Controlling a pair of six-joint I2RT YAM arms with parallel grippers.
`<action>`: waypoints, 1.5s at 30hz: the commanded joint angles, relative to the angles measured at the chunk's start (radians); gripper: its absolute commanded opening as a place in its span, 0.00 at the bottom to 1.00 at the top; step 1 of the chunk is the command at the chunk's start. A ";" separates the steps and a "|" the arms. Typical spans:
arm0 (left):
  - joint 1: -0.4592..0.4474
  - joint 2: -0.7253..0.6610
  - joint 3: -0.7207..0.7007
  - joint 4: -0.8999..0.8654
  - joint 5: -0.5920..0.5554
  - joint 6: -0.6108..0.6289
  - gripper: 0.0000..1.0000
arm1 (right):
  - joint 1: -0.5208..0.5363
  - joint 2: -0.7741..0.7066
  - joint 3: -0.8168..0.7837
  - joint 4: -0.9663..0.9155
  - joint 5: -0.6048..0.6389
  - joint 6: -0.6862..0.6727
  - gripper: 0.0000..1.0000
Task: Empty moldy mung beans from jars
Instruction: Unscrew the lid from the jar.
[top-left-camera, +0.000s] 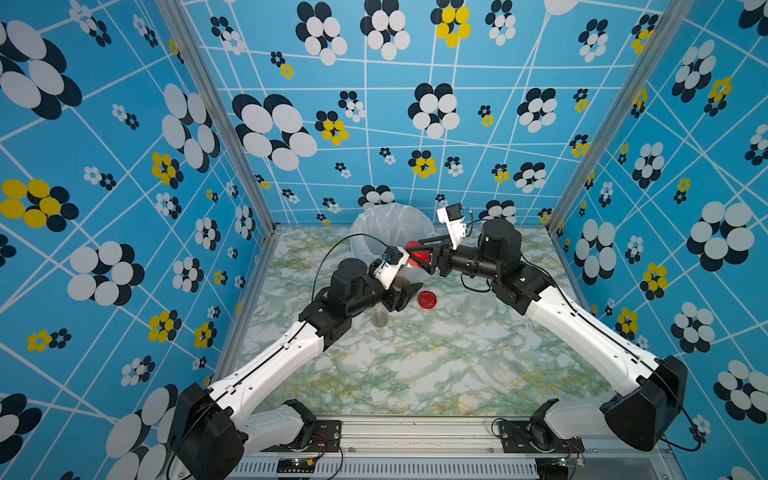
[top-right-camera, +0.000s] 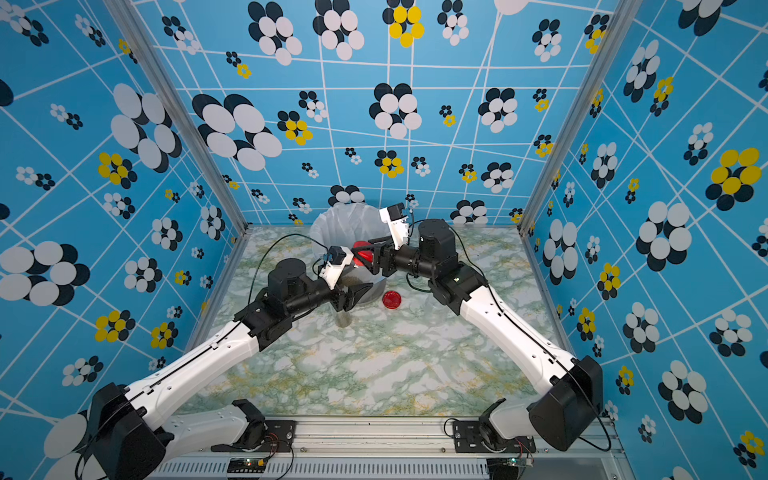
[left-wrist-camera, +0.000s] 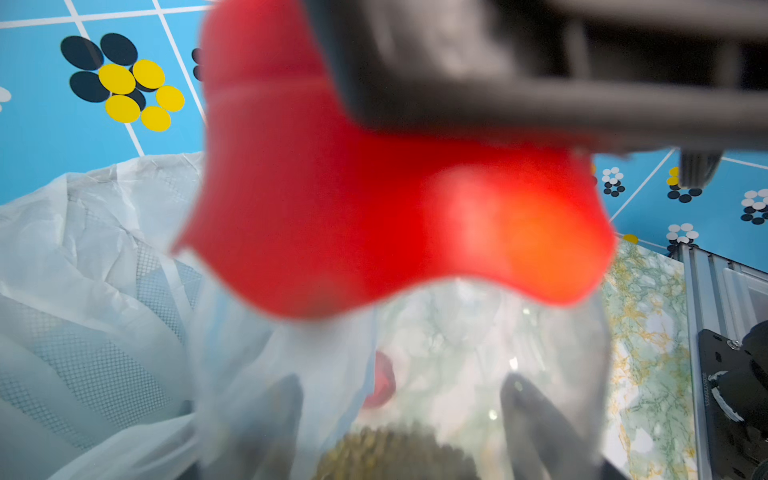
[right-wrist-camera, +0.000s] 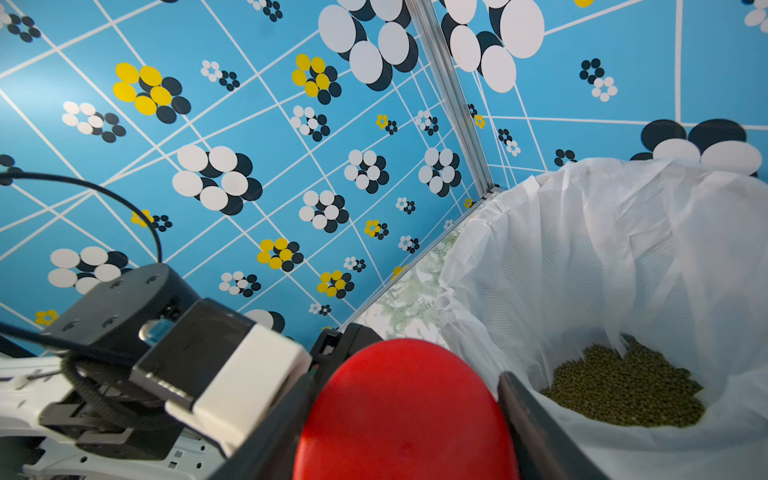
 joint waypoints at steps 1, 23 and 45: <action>-0.007 0.002 0.036 0.038 -0.007 0.009 0.65 | -0.005 0.019 0.030 -0.038 -0.019 -0.018 0.56; 0.117 -0.056 -0.045 0.154 0.285 -0.066 0.65 | -0.102 -0.110 -0.071 0.189 -0.247 -0.012 0.56; 0.144 -0.034 -0.013 0.159 0.514 -0.093 0.66 | -0.104 -0.090 0.008 0.103 -0.483 -0.189 0.63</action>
